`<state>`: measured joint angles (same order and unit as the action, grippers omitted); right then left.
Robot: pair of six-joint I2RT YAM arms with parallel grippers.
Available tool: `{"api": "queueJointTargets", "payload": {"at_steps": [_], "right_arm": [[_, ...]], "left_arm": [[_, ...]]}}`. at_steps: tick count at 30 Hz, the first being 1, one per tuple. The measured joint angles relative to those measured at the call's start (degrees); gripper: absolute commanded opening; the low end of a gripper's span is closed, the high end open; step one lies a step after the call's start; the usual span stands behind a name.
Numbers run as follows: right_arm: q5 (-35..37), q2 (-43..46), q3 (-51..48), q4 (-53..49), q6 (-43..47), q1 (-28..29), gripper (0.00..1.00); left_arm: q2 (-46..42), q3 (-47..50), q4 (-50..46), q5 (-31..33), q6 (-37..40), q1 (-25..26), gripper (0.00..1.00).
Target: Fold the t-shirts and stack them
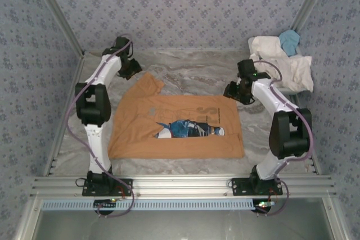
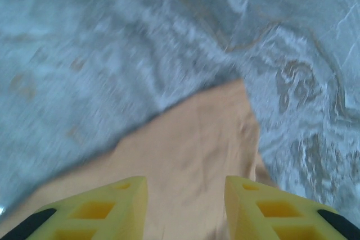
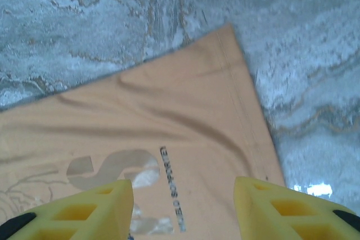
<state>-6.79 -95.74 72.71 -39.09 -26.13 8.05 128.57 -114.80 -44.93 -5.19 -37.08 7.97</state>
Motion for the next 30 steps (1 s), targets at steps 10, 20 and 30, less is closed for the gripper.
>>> {"api": "queueJointTargets", "payload": {"at_steps": [10,20,30], "right_arm": [[-4.00,-2.45,2.89,0.09,2.12,-0.22,0.55],[-6.60,-1.77,2.89,0.15,2.01,-0.22,0.55],[-7.45,-0.59,2.29,0.44,1.57,-0.35,0.54]], "left_arm": [[19.58,-23.67,-2.58,0.74,7.61,0.26,0.50],[26.10,-33.75,-7.32,2.86,9.20,3.21,0.52],[27.08,-35.10,-10.19,7.54,10.16,5.16,0.32]]}}
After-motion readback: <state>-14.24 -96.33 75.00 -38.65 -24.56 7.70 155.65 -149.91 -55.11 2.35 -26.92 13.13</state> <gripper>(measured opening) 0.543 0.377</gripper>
